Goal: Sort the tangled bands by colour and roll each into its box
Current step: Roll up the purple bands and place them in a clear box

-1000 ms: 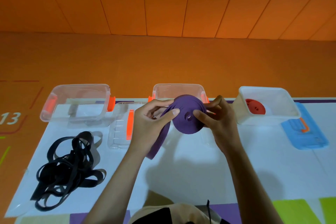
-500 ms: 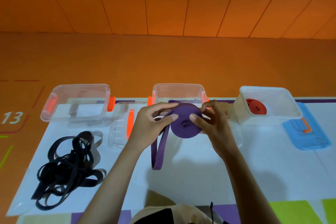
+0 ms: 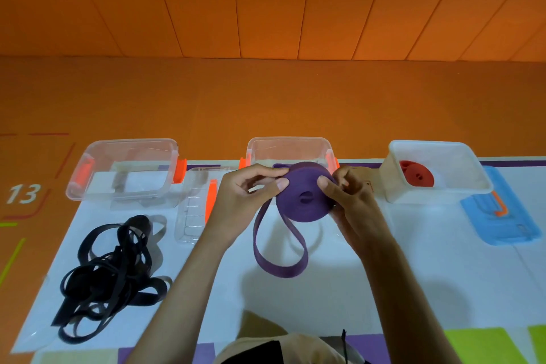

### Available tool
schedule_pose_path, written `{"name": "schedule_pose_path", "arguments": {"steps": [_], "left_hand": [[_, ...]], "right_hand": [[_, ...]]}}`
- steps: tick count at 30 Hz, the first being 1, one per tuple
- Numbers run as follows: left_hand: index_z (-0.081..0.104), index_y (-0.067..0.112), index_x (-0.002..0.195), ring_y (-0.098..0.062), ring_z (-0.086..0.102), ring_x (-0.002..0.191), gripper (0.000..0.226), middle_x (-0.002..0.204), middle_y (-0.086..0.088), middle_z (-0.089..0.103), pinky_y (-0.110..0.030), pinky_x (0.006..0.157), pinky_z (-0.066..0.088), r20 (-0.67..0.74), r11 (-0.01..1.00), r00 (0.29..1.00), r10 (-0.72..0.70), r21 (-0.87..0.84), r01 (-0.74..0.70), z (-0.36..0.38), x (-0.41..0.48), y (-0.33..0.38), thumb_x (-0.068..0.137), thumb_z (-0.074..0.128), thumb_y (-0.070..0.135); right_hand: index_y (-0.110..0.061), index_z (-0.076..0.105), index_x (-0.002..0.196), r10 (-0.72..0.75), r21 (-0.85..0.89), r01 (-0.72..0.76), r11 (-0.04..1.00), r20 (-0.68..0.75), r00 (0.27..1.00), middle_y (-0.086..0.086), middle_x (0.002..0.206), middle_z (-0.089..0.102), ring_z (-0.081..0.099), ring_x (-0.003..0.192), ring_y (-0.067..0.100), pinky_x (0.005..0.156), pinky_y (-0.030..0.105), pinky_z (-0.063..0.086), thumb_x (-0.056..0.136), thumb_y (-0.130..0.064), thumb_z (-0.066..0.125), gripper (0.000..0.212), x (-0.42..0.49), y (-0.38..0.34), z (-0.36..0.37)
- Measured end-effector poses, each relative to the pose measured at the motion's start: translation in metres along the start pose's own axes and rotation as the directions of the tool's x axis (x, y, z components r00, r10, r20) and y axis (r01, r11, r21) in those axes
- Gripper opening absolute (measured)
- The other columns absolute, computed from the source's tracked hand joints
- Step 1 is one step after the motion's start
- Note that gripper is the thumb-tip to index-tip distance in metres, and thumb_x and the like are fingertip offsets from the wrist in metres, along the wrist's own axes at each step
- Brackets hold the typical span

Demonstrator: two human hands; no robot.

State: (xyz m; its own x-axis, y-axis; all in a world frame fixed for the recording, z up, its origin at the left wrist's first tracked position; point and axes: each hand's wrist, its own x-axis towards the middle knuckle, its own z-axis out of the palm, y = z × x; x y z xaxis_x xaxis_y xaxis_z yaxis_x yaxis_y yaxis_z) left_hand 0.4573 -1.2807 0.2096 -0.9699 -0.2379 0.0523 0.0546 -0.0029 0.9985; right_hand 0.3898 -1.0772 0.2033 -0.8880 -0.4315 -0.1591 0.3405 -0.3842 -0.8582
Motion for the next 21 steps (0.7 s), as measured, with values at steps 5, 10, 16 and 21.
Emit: {"name": "schedule_pose_path", "arguments": {"steps": [5,10,16,21], "left_hand": [[0.080,0.033,0.097,-0.015,0.075,0.099,0.016,0.101,0.004,0.080,-0.022,0.081,0.059,-0.065,1.000,0.998,0.018,-0.006,-0.019,0.007,-0.007,-0.002,0.088,0.082,0.019],[0.077,0.027,0.091,-0.014,0.076,0.098,0.016,0.097,0.006,0.079,-0.024,0.080,0.059,-0.091,0.998,0.995,0.041,0.057,-0.036,0.018,-0.007,-0.006,0.086,0.086,0.015],[0.082,0.036,0.111,-0.014,0.077,0.098,0.033,0.095,0.002,0.081,-0.023,0.086,0.059,0.072,0.996,0.994,-0.088,0.002,0.088,0.004,-0.006,-0.006,0.085,0.087,0.015],[0.083,0.033,0.107,-0.023,0.076,0.090,0.028,0.090,-0.008,0.079,-0.029,0.085,0.062,0.021,0.998,0.998,-0.059,0.033,0.058,-0.008,-0.004,-0.009,0.081,0.091,0.023]], "right_hand": [[-0.017,0.059,0.095,0.130,-0.064,-0.126,0.990,0.066,0.989,0.013,0.111,0.075,0.073,0.106,0.031,0.077,0.039,0.063,0.077,-0.023,0.086,0.033,-0.001,-0.003,-0.010],[-0.033,0.064,0.133,-0.013,-0.414,0.055,0.909,0.104,0.994,0.008,0.118,0.075,0.072,0.112,0.033,0.075,0.042,0.065,0.078,-0.033,0.092,0.061,0.003,-0.011,-0.015],[-0.023,0.070,0.096,-0.254,-0.380,0.239,0.894,0.009,0.967,0.003,0.103,0.077,0.074,0.104,0.024,0.070,0.030,0.060,0.076,-0.029,0.089,0.029,0.000,0.001,-0.006],[-0.003,0.059,0.099,-0.196,-0.463,0.201,0.863,0.060,0.979,0.004,0.103,0.076,0.075,0.105,0.027,0.068,0.030,0.062,0.082,-0.011,0.088,0.034,0.001,-0.001,-0.007]]}}
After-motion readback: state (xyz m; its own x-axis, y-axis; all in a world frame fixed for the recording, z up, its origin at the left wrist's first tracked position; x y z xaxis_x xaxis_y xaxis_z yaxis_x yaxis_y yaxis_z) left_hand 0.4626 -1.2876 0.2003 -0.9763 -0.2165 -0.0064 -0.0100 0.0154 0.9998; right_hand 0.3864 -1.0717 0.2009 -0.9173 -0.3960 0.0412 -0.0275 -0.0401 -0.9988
